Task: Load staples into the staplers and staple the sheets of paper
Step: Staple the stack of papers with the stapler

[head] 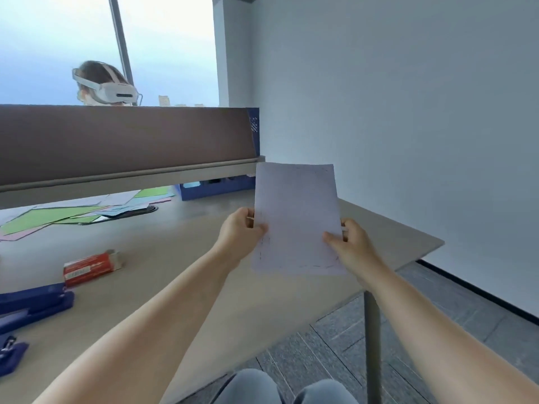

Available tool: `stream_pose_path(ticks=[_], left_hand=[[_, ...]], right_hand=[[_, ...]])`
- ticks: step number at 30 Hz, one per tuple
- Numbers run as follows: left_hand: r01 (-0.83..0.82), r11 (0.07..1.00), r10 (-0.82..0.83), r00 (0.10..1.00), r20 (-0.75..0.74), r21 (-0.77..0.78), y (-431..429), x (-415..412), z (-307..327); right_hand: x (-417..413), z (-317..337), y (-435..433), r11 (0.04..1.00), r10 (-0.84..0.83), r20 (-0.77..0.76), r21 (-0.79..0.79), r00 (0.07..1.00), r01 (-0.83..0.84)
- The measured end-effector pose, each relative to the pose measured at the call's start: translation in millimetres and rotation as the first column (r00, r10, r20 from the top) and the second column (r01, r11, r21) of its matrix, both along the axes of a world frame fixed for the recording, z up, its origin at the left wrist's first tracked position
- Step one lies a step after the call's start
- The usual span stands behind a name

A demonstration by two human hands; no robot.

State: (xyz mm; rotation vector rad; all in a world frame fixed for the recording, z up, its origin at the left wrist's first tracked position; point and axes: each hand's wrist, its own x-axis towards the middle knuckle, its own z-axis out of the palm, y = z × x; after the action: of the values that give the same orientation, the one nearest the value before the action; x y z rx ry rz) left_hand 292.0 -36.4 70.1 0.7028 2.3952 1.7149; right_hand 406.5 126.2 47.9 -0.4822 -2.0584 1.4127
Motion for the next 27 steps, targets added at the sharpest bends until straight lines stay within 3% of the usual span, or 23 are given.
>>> stream_pose_path(ticks=[4, 8, 18, 27], left_hand=[[0.171, 0.984, -0.171, 0.985, 0.005, -0.052, 62.4, 27.9, -12.4], [0.45, 0.872, -0.441, 0.893, 0.092, -0.192, 118.4, 65.5, -30.3], [0.655, 0.667, -0.646, 0.746, 0.161, -0.355, 225.4, 165.3, -98.8], [0.702, 0.393, -0.727, 0.633, 0.266, -0.594, 274.5, 223.5, -215.9]], right_hand=[[49.1, -16.4, 40.3, 0.986, -0.164, 0.048, 0.03, 0.985, 0.163], [100.6, -34.8, 78.8, 0.941, -0.337, 0.103, 0.072, 0.936, 0.331], [225.8, -99.8, 139.5, 0.776, -0.586, 0.295, -0.064, 0.755, 0.628], [302.5, -225.4, 154.4, 0.614, -0.494, 0.601, -0.271, 0.628, 0.742]])
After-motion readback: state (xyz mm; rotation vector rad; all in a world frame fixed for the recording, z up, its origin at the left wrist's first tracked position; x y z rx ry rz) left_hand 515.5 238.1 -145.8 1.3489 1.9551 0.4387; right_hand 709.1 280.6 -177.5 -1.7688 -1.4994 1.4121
